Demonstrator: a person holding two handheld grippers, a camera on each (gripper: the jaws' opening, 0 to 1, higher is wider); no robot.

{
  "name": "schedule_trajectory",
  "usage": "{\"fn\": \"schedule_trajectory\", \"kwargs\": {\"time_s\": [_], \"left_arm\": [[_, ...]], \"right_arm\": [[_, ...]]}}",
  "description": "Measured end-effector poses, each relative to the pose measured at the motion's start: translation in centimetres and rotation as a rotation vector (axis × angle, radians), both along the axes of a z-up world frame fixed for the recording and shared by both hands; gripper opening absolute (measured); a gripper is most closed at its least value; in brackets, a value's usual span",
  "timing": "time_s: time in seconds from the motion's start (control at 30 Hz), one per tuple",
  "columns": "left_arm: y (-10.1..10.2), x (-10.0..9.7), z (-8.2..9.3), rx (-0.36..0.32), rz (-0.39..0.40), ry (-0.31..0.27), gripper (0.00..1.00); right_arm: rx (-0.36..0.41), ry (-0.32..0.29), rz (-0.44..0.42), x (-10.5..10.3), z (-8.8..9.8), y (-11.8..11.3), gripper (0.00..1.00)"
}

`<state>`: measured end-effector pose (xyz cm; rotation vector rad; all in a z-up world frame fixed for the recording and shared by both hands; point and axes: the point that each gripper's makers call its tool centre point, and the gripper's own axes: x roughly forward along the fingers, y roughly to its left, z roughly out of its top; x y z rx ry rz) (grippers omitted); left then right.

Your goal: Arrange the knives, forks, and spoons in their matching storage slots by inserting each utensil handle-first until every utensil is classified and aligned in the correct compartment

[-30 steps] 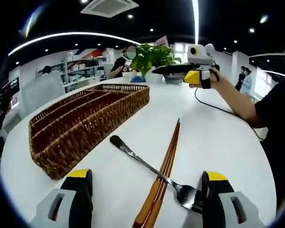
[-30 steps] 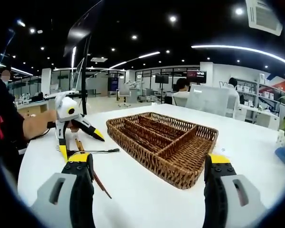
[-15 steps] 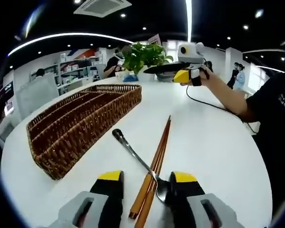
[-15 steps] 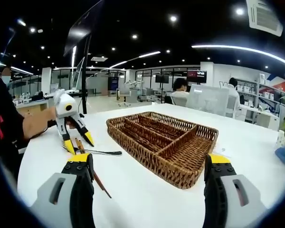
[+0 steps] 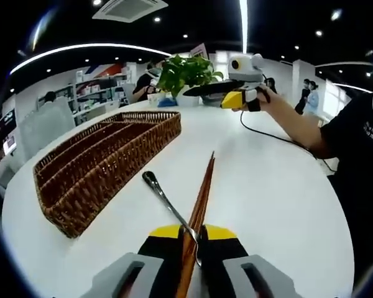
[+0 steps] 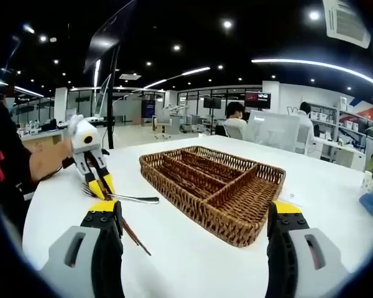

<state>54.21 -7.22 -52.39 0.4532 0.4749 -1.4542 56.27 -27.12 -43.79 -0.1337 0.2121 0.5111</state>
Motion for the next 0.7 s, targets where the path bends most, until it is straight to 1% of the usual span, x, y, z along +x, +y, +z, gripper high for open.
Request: {"fn": "schedule_trajectory", "kwargs": {"time_s": [0.13, 0.2, 0.27, 0.33, 0.4, 0.47, 0.6, 0.7], "left_arm": [[0.0, 0.0, 0.1, -0.006, 0.013, -0.004, 0.04], [-0.1, -0.1, 0.1, -0.013, 0.007, -0.007, 0.03], [0.0, -0.8, 0.1, -0.011, -0.015, 0.000, 0.03], [-0.1, -1.0, 0.1, -0.008, -0.021, -0.007, 0.03], [-0.1, -1.0, 0.0, 0.000, -0.024, -0.023, 0.03], [-0.1, -0.8, 0.0, 0.005, -0.023, -0.053, 0.03], [-0.2, -0.9, 0.8, -0.021, -0.030, -0.059, 0.02], [-0.2, -0.9, 1.0, -0.028, -0.034, -0.072, 0.02]], "right_arm": [[0.002, -0.001, -0.003, 0.0, 0.0, -0.1, 0.99], [0.000, -0.001, -0.001, 0.0, 0.0, 0.0, 0.99], [-0.001, -0.001, 0.001, -0.1, 0.0, 0.1, 0.99], [-0.001, -0.002, 0.000, -0.1, 0.1, 0.0, 0.99], [-0.001, -0.004, 0.000, -0.1, 0.1, 0.0, 0.99], [-0.001, -0.005, 0.000, -0.1, 0.1, 0.0, 0.99], [-0.009, -0.005, 0.004, -0.1, 0.1, 0.0, 0.99], [-0.012, -0.005, 0.009, -0.1, 0.1, 0.1, 0.99]]}}
